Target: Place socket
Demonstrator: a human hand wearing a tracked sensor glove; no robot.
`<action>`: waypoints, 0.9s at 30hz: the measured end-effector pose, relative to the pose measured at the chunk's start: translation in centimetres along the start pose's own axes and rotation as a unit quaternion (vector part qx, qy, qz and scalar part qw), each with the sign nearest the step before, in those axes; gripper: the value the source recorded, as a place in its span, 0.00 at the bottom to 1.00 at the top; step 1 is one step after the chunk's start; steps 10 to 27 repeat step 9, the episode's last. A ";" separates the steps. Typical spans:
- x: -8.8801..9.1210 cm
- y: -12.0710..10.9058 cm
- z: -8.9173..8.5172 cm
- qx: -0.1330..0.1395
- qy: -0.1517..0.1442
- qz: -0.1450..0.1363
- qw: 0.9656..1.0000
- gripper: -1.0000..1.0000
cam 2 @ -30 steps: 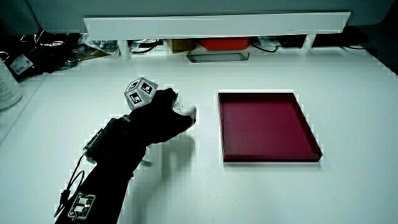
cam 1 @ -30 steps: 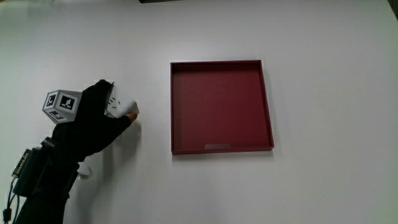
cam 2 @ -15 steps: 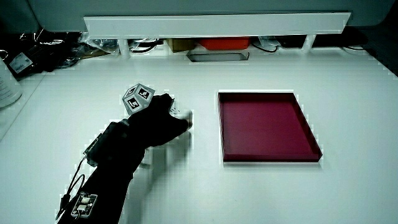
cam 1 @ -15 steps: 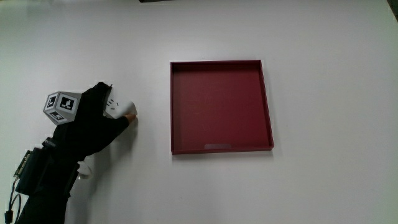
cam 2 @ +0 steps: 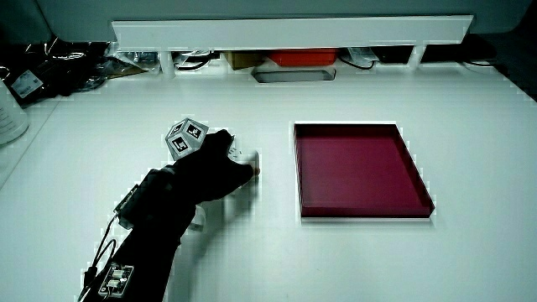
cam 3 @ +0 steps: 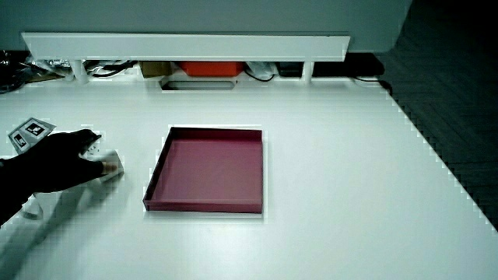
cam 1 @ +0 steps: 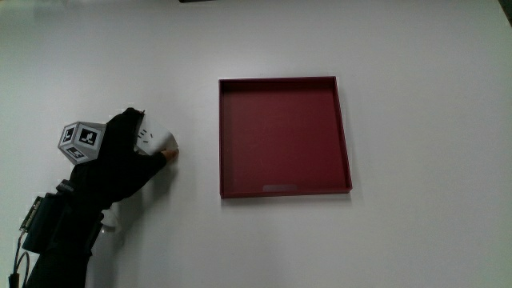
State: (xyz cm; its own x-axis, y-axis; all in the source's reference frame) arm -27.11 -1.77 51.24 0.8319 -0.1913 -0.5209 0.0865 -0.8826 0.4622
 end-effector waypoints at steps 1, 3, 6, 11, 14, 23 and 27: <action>-0.4 0.1 -0.2 -0.005 0.003 0.006 1.000 0.26; -0.2 -0.1 -0.1 -0.013 0.003 0.005 1.000 0.21; 0.2 -1.2 0.4 0.013 -0.008 0.001 1.000 0.14; 3.0 -3.8 1.7 0.037 0.051 -0.009 0.998 0.07; 3.0 -3.8 1.7 0.037 0.051 -0.009 0.998 0.07; 3.0 -3.8 1.7 0.037 0.051 -0.009 0.998 0.07; 3.0 -3.8 1.7 0.037 0.051 -0.009 0.998 0.07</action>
